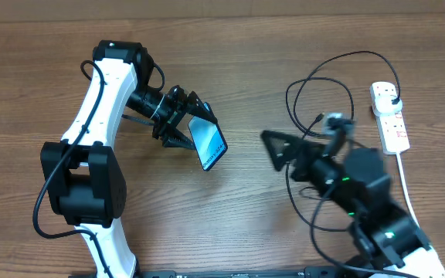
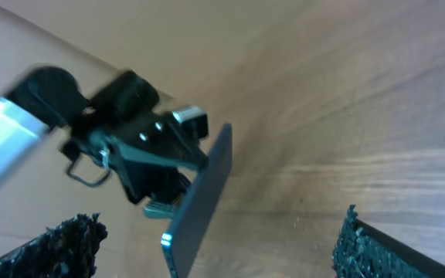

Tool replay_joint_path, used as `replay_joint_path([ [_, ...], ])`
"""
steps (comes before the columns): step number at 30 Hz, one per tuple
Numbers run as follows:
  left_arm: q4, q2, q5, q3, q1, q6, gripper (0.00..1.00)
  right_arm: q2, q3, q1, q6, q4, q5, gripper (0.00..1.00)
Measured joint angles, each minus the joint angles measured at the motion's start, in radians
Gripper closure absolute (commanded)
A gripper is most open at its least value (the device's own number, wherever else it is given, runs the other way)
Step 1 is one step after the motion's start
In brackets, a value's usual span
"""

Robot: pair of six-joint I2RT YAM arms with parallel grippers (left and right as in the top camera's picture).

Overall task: Plug charger to phone and switch on socket
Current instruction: 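Move the right gripper toward the phone held by the left gripper, then grasp the phone with the right gripper and release the left gripper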

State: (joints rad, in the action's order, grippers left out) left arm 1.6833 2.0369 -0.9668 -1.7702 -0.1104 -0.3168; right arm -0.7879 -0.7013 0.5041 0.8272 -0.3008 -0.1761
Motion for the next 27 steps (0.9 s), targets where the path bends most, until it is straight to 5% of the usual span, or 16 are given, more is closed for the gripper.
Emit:
replay_joint_path([
  [9, -0.001, 0.0, -0.002, 0.0, 0.0, 0.003, 0.33, -0.157, 0.0, 0.343, 0.059, 0.174, 0.325, 0.0],
  [23, -0.005, 0.0, -0.002, 0.0, 0.0, 0.003, 0.33, -0.347, 0.0, 0.362, 0.068, 0.31, 0.327, 0.08],
  [27, -0.016, 0.0, -0.002, 0.0, 0.0, 0.004, 0.33, -0.395, 0.0, 0.362, 0.117, 0.336, 0.303, 0.18],
])
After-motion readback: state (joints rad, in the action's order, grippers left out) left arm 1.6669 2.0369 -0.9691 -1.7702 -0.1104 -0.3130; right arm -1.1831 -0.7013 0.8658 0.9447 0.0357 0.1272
